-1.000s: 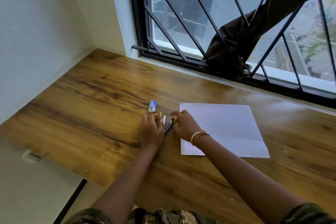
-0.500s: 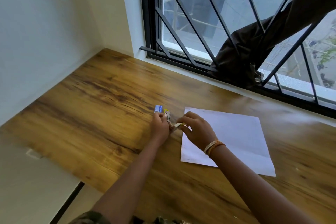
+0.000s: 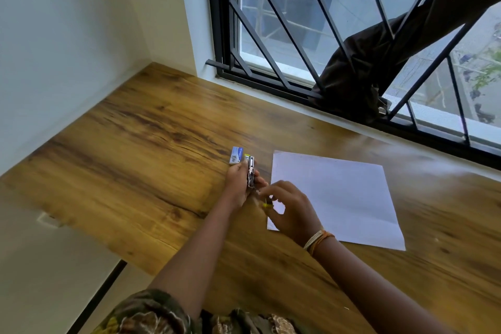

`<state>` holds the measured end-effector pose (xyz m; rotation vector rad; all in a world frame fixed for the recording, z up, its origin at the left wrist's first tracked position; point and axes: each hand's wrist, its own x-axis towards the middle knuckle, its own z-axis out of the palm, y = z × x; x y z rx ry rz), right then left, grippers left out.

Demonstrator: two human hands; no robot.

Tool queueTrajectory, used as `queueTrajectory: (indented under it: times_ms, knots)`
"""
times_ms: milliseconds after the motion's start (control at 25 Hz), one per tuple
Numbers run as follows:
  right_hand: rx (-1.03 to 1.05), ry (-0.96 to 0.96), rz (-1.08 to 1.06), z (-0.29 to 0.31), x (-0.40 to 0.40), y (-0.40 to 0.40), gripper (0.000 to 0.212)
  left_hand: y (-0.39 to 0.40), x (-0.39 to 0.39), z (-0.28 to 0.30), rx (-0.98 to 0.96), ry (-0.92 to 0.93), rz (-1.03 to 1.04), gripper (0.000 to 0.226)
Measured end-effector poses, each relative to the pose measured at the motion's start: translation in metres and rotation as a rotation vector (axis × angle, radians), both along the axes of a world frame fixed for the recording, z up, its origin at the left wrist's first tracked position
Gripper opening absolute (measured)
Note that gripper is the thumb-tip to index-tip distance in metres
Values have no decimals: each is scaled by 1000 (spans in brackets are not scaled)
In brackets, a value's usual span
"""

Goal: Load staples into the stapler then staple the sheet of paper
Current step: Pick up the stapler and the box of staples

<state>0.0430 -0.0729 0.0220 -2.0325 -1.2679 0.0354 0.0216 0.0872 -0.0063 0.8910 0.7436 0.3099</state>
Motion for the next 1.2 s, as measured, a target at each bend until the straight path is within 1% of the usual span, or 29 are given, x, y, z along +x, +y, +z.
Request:
queueTrajectory:
  times_ms: [80,160,320,360,440,520,600,680,760,880,1040,1200]
  knots:
    - [-54,-72,47,-10,-8,-7,24,-2,0,1,14,-7,13,31]
    - [-88,-74,70,-14,-9,-11,27,-4,0,3,38,-3,26,30]
    - [-272,122,124,-8,-2,-12,48,-5,2,1,82,45,37,29]
    - [-296,147,120,-5,0,-11,50,-4,3,0,94,61,32,29]
    - [-265,160,85,3,6,-8,46,-4,3,-1,120,82,15,29]
    - [-188,119,29,10,12,2,37,-3,2,-1,166,96,-4,28]
    - [-164,44,-46,16,21,17,29,-2,2,-2,180,81,-25,27]
    - [-205,-41,-88,19,31,34,31,-1,1,-3,160,39,-55,25]
    - [-306,-128,-104,20,39,48,38,0,0,-3,174,12,-90,24]
    - [-406,-191,-109,18,44,58,41,1,-1,-6,222,27,-105,27]
    - [-446,-298,-93,12,45,58,35,1,0,-11,279,75,-92,32]
    - [-438,-309,-89,11,46,57,33,0,-1,-11,299,81,-97,33]
